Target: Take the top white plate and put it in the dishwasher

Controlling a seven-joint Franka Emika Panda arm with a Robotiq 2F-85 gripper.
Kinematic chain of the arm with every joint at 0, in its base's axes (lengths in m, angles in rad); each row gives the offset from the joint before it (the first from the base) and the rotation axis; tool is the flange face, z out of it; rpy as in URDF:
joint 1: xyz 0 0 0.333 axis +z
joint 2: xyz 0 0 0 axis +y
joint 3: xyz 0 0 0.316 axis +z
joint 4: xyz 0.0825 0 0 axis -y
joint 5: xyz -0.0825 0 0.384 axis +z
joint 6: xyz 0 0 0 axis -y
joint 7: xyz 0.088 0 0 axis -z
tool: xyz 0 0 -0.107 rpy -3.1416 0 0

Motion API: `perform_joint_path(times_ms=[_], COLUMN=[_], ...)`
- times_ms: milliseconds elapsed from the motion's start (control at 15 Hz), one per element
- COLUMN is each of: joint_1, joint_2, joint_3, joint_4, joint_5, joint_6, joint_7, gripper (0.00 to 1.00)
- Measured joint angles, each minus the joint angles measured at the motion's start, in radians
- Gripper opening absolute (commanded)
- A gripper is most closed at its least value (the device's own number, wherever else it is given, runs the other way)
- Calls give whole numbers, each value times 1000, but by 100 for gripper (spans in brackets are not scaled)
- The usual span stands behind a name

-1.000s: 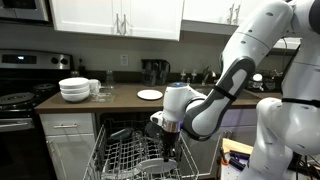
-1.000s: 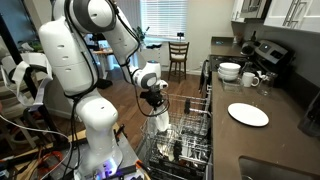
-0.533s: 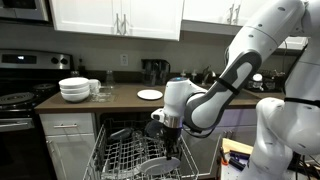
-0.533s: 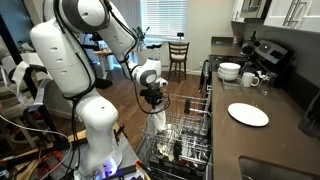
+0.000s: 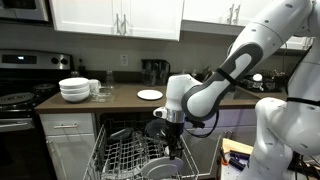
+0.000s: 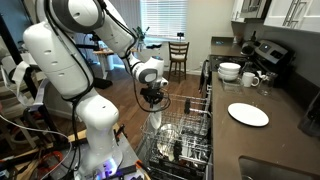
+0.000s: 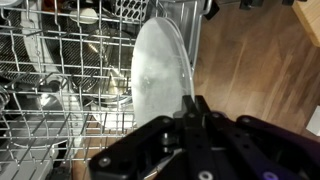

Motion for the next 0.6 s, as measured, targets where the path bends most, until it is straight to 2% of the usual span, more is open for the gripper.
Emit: perform_joint_path(times_ms=[600], joint_1=[-1], joint_2=[10], joint_3=[-19], joint_4=[-3], joint_5=[20], joint_6=[0], joint_7=[-53], gripper=[1])
